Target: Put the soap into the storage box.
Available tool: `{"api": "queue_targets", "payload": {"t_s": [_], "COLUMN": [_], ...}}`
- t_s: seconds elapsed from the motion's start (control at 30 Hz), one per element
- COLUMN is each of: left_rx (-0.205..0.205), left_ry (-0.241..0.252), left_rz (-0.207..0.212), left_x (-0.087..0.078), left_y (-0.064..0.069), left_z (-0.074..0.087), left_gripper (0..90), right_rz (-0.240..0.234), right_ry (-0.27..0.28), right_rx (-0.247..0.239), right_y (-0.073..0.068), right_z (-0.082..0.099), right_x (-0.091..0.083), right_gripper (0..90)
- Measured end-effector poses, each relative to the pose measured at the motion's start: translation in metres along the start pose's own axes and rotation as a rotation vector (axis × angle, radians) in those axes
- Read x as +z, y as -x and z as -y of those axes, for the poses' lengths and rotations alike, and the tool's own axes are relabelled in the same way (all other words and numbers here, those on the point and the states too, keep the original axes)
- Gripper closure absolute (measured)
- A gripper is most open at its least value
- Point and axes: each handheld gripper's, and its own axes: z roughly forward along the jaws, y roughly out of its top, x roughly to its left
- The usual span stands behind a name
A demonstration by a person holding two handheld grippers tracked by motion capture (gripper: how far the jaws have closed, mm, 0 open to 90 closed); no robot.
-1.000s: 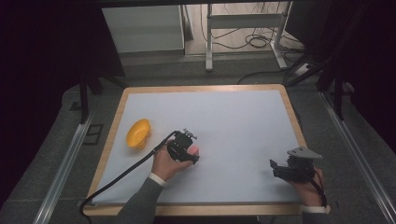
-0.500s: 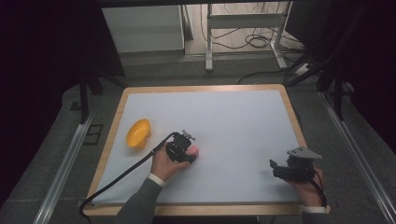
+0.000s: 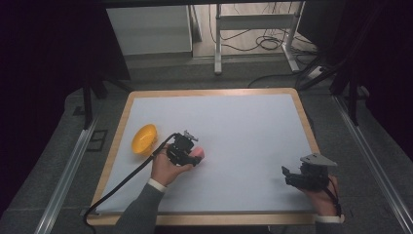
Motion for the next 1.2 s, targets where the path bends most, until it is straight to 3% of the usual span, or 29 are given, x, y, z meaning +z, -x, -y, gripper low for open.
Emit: {"api": "queue_targets", "payload": {"t_s": [0.17, 0.7, 1.2], "left_rx": [0.006, 0.001, -0.035], "left_ry": [0.037, 0.056, 0.093], "left_rz": [-0.019, -0.047, -0.066], "left_x": [-0.015, -0.034, -0.049], "left_y": [-0.003, -0.014, -0.028], "left_z": [0.0, 0.001, 0.005], "left_gripper": [60.1, 60.1, 60.1], "right_rz": [0.003, 0.004, 0.004], "right_ry": [0.007, -0.002, -0.003], "right_rx": [0.003, 0.001, 0.003], "right_y": [0.0, 0.0, 0.001], "right_z": [0.0, 0.001, 0.001], "right_x": [0.0, 0.002, 0.001], "right_gripper": [12.9, 12.9, 12.9]}}
